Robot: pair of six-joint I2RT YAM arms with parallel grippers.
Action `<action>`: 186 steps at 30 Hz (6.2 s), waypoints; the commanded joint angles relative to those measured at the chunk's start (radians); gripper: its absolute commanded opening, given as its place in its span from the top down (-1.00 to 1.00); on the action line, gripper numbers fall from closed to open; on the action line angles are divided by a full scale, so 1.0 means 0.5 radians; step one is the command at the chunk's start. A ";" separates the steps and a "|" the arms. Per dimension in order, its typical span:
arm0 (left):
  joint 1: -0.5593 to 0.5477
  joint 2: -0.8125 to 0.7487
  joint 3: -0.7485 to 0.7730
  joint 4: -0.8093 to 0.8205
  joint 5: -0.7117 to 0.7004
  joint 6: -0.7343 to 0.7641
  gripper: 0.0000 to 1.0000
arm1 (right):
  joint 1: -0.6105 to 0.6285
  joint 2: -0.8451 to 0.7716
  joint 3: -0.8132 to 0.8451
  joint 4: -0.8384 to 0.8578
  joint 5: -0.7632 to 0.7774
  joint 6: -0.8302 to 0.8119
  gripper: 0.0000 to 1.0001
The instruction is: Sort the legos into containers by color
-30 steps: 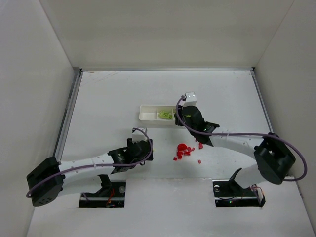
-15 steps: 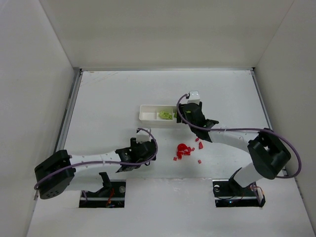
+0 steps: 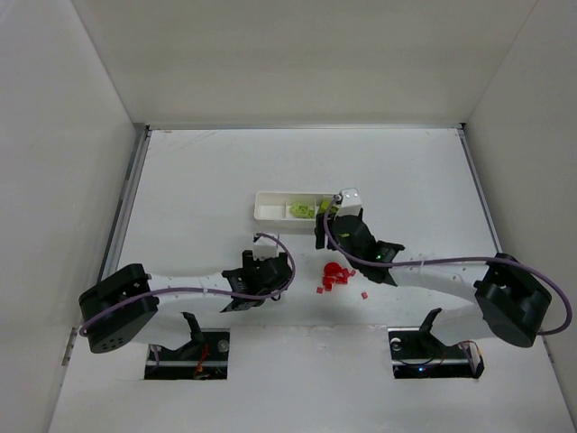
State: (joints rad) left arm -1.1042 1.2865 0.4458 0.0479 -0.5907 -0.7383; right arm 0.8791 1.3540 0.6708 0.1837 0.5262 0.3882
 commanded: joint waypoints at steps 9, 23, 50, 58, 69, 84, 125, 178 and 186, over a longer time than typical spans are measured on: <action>-0.023 0.023 0.050 0.079 -0.012 -0.024 0.20 | 0.081 -0.140 -0.148 0.096 0.049 0.175 -0.55; 0.007 -0.376 0.335 -0.099 0.058 0.142 0.34 | 0.090 -0.468 -0.381 0.025 0.077 0.294 -0.54; 0.722 0.995 1.229 0.625 0.359 0.424 -0.13 | 0.188 -0.508 -0.575 0.114 0.107 0.442 -0.56; 0.707 0.701 1.084 0.690 0.322 0.464 -0.36 | 0.274 -0.429 -0.480 0.124 0.104 0.390 -0.61; 0.829 0.011 0.612 0.693 0.341 0.372 -0.28 | 0.470 -0.110 -0.170 0.133 -0.012 0.264 -0.08; 1.069 -1.217 -0.410 0.162 0.325 0.053 -0.26 | 0.532 0.988 0.533 0.357 -0.543 -0.031 -0.68; -0.269 0.062 0.124 0.680 0.473 0.320 -0.04 | -0.438 0.403 0.300 0.289 -0.003 -0.040 -0.44; 0.433 -0.198 0.228 0.650 0.528 0.363 0.65 | 0.461 -0.355 -0.335 -0.861 0.165 1.144 -0.41; 0.761 -0.073 0.351 0.699 0.516 0.354 0.62 | 0.559 -0.291 -0.280 -1.067 0.233 1.310 -0.24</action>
State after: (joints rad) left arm -0.7616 1.2285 0.5701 0.3553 -0.3363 -0.5552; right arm 1.1343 1.1900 0.4824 -0.2916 0.6071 0.9955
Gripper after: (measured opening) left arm 0.221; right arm 0.630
